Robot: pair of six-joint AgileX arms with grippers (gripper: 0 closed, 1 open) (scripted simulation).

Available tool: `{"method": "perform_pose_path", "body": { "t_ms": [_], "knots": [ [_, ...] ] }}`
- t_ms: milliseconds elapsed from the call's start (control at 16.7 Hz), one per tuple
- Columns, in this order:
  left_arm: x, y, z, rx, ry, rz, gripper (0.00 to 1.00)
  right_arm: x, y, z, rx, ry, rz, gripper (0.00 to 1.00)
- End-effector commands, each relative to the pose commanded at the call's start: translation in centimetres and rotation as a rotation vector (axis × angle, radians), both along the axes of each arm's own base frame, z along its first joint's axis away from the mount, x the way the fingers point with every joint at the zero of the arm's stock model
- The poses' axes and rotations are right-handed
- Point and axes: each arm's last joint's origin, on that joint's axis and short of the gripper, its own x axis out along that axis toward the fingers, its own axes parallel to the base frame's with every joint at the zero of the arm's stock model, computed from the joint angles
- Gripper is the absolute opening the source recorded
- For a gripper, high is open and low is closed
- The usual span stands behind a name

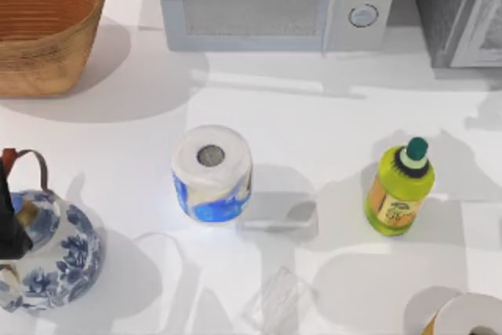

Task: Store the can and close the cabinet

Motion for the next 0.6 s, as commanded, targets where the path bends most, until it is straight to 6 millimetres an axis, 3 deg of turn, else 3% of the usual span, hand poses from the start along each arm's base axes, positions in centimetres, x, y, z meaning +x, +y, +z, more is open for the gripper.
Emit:
{"method": "perform_pose_path", "body": {
  "t_ms": [300, 600],
  "knots": [
    [0.0, 0.0, 0.0, 0.0, 0.0, 0.0, 1.0, -0.5, 0.2, 0.2, 0.001, -0.001, 0.0, 0.0],
    [0.0, 0.0, 0.0, 0.0, 0.0, 0.0, 1.0, -4.0, 1.3, 2.3, -0.006, -0.039, 0.0, 0.0]
  ]
}}
